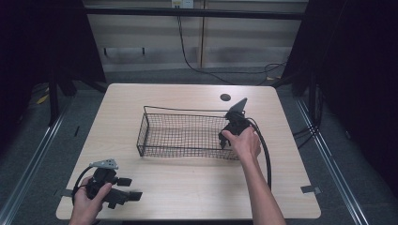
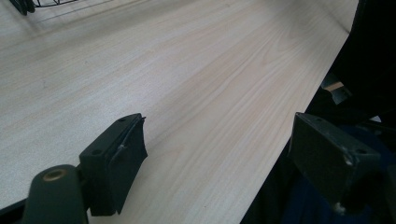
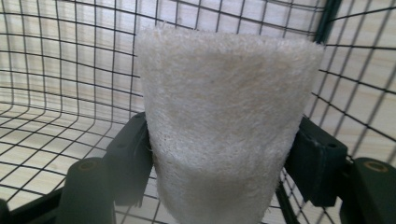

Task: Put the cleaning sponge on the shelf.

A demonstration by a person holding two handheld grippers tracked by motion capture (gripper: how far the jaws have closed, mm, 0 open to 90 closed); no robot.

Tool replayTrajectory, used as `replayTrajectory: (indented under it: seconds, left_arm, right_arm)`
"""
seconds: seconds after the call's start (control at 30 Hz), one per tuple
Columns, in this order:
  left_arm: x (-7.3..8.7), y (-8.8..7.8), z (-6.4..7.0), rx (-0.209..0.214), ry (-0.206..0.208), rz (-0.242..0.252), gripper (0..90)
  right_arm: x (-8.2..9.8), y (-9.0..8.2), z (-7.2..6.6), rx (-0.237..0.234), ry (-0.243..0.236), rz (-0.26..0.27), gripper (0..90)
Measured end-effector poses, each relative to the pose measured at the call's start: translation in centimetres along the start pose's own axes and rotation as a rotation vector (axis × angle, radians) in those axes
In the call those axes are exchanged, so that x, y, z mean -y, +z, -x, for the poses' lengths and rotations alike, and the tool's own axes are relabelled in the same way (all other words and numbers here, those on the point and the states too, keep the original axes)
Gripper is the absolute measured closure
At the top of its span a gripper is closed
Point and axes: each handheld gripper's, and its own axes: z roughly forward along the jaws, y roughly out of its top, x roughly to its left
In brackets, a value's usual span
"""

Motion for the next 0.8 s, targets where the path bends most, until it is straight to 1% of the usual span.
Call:
replayTrajectory:
  seconds: [0.2, 0.3, 0.33, 0.37, 0.63, 0.67, 0.7, 0.73, 0.77, 0.8]
  left_arm:
    - [-0.01, 0.02, -0.01, -0.001, 0.001, 0.0, 18.3]
    - [-0.01, 0.01, 0.02, 0.001, -0.001, 0.001, 18.4]
    - [0.0, 0.02, 0.03, 0.001, -0.001, 0.003, 18.4]
    - [-0.01, -0.02, -0.02, 0.002, 0.006, 0.002, 18.4]
    - [-0.03, -0.03, 0.01, 0.002, 0.009, 0.003, 18.4]
    - [-0.03, -0.02, 0.02, 0.001, 0.01, 0.002, 18.4]
    - [-0.03, -0.03, 0.03, 0.002, 0.01, 0.002, 18.4]
    - [-0.02, -0.02, 0.05, 0.004, 0.009, 0.002, 18.4]
    - [-0.03, -0.03, 0.03, 0.002, 0.011, 0.002, 18.3]
    - [-0.03, -0.03, 0.03, 0.002, 0.011, 0.002, 18.4]
  right_arm:
    - [-0.01, 0.09, -0.2, 0.02, -0.003, -0.004, 30.3]
    - [-0.06, 0.13, -0.28, 0.019, -0.001, -0.008, 28.5]
    - [-0.08, 0.16, -0.37, 0.027, -0.002, -0.013, 27.7]
    - [-0.08, 0.16, -0.37, 0.027, -0.002, -0.013, 27.7]
    - [-0.06, 0.15, -0.41, 0.031, -0.002, -0.012, 26.6]
    - [-0.05, 0.13, -0.44, 0.03, -0.004, -0.012, 24.5]
    - [-0.05, 0.13, -0.44, 0.03, -0.004, -0.012, 24.5]
    - [-0.03, 0.05, -0.41, 0.018, -0.002, -0.005, 22.6]
    - [-0.01, -0.05, -0.41, 0.02, -0.006, -0.001, 20.0]
    - [0.01, -0.12, -0.44, 0.025, -0.009, -0.001, 19.7]
